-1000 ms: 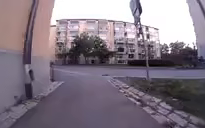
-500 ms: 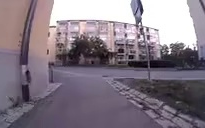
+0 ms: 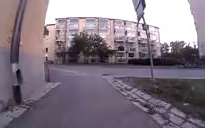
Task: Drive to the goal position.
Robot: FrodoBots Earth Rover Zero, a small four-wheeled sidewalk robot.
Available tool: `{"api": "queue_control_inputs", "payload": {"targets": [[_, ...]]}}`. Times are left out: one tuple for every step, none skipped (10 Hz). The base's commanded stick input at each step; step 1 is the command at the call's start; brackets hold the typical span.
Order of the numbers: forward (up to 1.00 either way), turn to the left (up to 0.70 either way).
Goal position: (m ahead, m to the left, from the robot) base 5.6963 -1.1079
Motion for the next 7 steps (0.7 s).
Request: {"api": "queue_control_inputs", "payload": {"targets": [[0.50, -0.01], [0.50, -0.01], [0.50, -0.01], [0.50, -0.01], [0.50, -0.01], [0.50, -0.01], [0.50, -0.01]]}}
